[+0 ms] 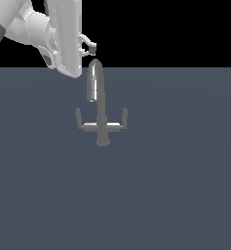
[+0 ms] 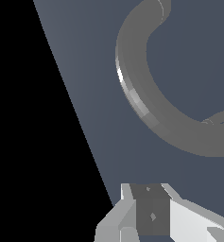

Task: Turn on the faucet by rotating a designated handle.

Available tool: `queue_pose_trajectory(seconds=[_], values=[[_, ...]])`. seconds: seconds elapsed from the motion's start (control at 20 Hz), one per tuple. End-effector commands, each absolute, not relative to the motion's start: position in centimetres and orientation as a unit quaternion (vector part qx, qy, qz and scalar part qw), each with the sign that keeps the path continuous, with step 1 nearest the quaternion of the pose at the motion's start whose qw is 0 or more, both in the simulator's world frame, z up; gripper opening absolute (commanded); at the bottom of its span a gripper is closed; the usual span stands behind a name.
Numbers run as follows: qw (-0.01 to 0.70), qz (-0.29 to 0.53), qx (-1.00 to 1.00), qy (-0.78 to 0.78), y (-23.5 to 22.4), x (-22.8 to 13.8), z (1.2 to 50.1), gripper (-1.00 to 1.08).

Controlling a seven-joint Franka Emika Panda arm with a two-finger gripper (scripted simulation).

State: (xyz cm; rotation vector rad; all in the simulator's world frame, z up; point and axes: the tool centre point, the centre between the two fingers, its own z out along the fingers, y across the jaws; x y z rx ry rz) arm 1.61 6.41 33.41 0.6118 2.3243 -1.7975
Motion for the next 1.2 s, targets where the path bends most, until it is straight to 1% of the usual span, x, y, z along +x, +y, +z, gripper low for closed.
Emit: queue_pose_trajectory(seconds=[0.0,0.6,1.15], values=[[0.054,-0.608,0.169,0.774,6.9,2.3,32.4,-1.0],[-0.03,-0.647,0.015,0.762,9.4,4.8,27.1,-1.0],[-0.117,-0.664,-0.11,0.731,11.3,6.1,21.8,-1.0]])
